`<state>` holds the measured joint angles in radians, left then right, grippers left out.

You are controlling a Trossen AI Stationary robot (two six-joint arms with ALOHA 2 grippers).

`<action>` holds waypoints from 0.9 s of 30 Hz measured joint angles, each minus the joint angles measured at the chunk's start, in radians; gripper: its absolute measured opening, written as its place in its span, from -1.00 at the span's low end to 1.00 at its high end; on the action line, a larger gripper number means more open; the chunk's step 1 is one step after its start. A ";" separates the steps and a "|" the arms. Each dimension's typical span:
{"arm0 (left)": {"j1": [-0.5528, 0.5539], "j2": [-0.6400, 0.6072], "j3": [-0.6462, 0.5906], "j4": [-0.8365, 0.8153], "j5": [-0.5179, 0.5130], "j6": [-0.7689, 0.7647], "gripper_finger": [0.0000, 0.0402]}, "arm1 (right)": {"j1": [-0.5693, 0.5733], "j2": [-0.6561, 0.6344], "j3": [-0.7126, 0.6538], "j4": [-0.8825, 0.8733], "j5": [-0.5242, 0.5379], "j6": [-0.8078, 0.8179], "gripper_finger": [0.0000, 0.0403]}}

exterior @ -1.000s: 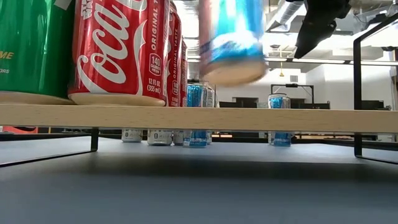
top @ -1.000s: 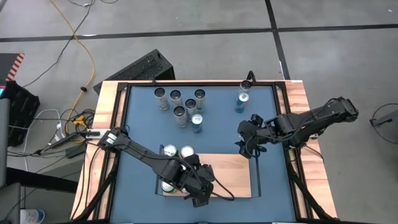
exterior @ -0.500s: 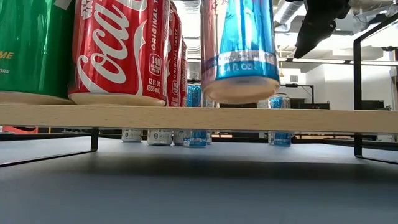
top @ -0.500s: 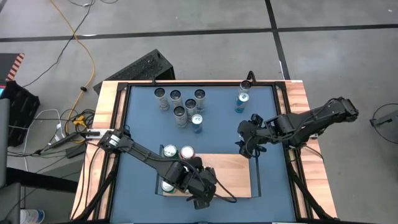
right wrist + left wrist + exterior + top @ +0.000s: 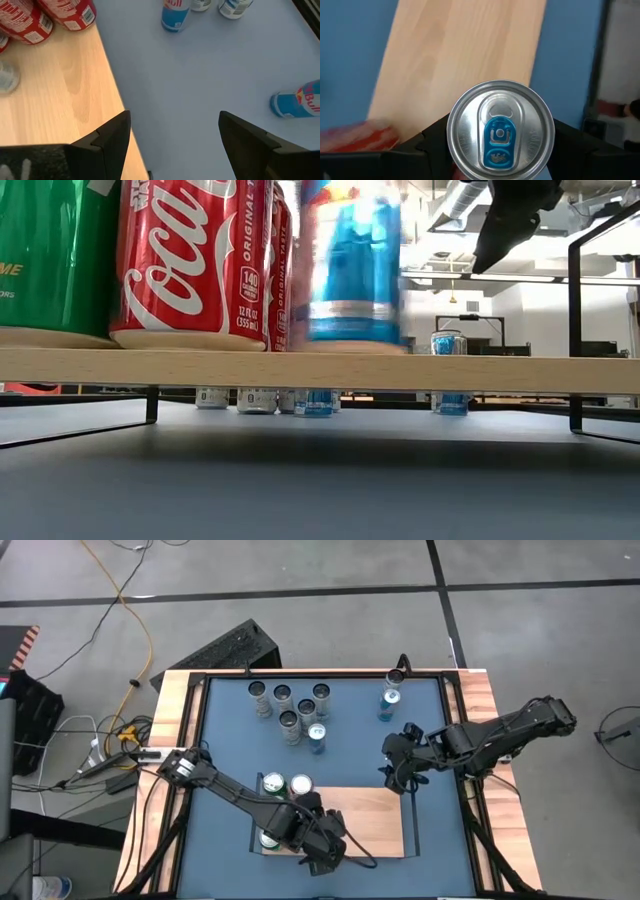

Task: Place canned beverage on shelf
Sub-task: Put the bottom right blue soda can on the shelf

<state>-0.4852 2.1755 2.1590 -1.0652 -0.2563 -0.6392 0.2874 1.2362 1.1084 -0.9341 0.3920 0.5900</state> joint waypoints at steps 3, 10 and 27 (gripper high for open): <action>-0.001 0.003 0.001 0.021 0.016 -0.004 0.14 | 0.000 0.000 0.000 -0.001 0.001 0.000 0.42; -0.002 0.003 0.001 -0.011 -0.003 -0.011 0.14 | 0.000 0.000 0.000 0.000 0.001 -0.015 0.42; -0.011 0.005 0.017 -0.022 0.029 0.020 0.17 | 0.000 0.000 0.000 0.000 0.003 -0.027 0.42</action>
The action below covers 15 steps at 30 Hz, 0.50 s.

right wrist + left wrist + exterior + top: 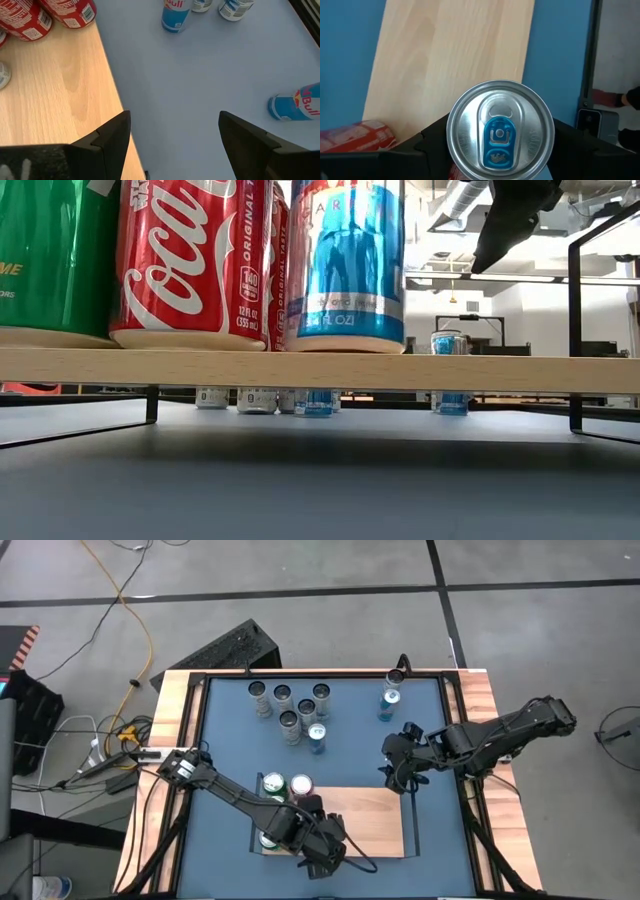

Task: Place canned beverage on shelf
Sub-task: Put the bottom right blue soda can on the shelf

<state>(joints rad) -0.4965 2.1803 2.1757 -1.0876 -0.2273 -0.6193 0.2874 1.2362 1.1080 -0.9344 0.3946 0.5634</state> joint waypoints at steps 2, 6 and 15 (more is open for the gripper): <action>0.000 0.000 0.000 0.008 0.003 0.016 0.22 | 0.000 0.000 0.000 0.000 0.000 -0.012 0.42; 0.000 0.001 0.000 0.009 0.005 0.032 0.36 | 0.000 0.000 0.000 0.000 0.000 -0.015 0.42; 0.000 0.001 0.005 0.008 -0.005 0.031 0.48 | 0.000 0.000 0.000 0.000 0.000 -0.015 0.42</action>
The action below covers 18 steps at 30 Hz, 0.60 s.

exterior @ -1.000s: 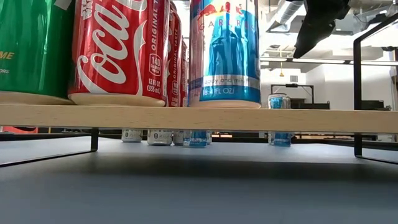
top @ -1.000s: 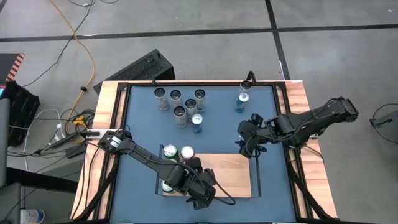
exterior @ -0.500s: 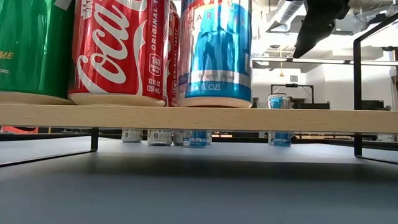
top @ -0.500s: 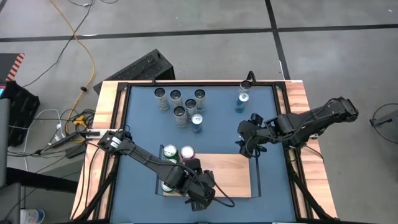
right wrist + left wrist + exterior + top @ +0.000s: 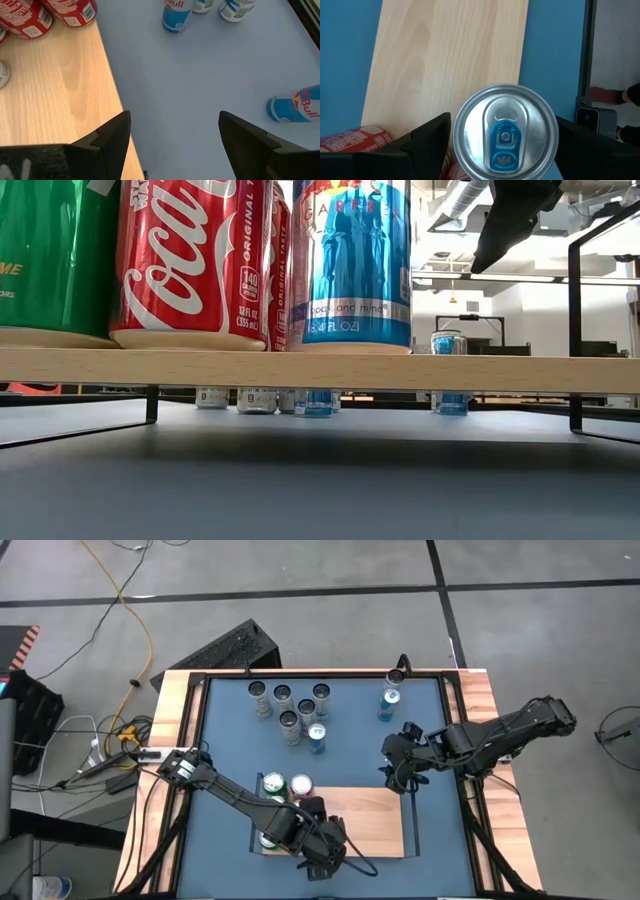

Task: Place canned beverage on shelf
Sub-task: Put the bottom right blue soda can on the shelf, then put the bottom blue soda can on the shelf aligned with the other blue soda can

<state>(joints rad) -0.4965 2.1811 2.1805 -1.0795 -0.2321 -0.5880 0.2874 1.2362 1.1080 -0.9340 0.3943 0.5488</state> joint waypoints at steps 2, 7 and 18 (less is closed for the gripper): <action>0.000 0.000 0.012 0.000 0.000 0.003 0.48 | 0.000 0.000 0.000 0.000 0.000 0.000 0.42; 0.001 0.000 0.033 -0.010 -0.013 0.027 0.48 | 0.000 0.000 0.000 0.000 0.000 0.000 0.42; 0.004 0.000 0.037 -0.007 0.037 0.029 0.49 | 0.000 0.000 0.000 0.000 -0.001 -0.004 0.42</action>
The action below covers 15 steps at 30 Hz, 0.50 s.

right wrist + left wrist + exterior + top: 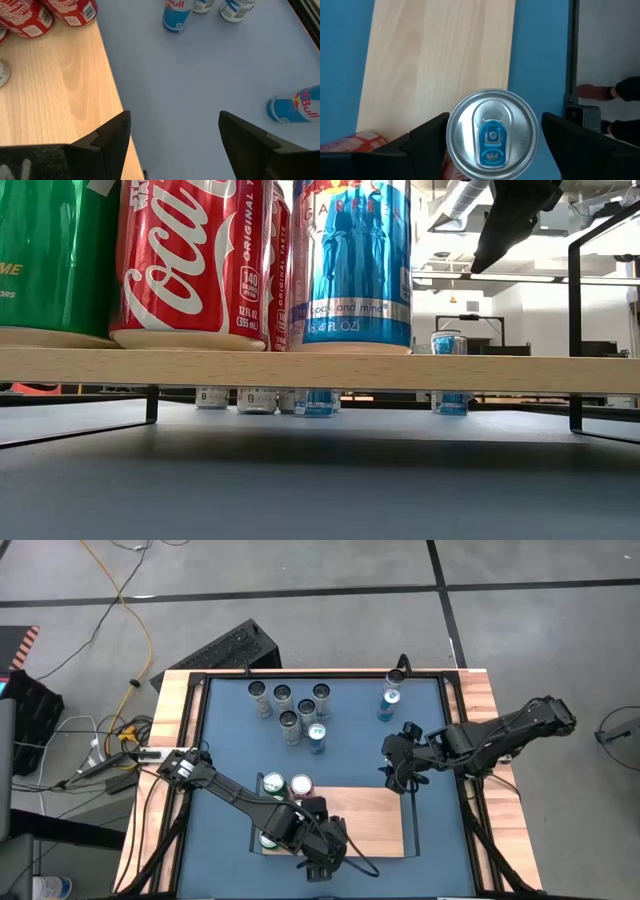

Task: Place canned beverage on shelf
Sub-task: Put the bottom blue soda can on the shelf aligned with the other blue soda can

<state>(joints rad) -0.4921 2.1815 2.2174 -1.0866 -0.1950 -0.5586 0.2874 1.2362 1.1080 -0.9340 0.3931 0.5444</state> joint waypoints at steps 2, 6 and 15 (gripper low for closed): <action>0.001 0.000 0.000 0.007 0.007 0.001 0.49 | 0.000 0.000 0.000 0.000 0.000 -0.003 0.42; 0.006 -0.004 0.000 0.010 0.023 0.009 0.49 | 0.000 0.000 0.000 0.000 -0.001 -0.011 0.42; 0.022 -0.029 0.000 0.002 0.002 0.028 0.49 | 0.000 0.000 0.000 0.000 -0.001 -0.031 0.42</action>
<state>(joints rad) -0.4699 2.1525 2.2173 -1.0844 -0.1932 -0.5308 0.2874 1.2358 1.1077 -0.9336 0.3920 0.5136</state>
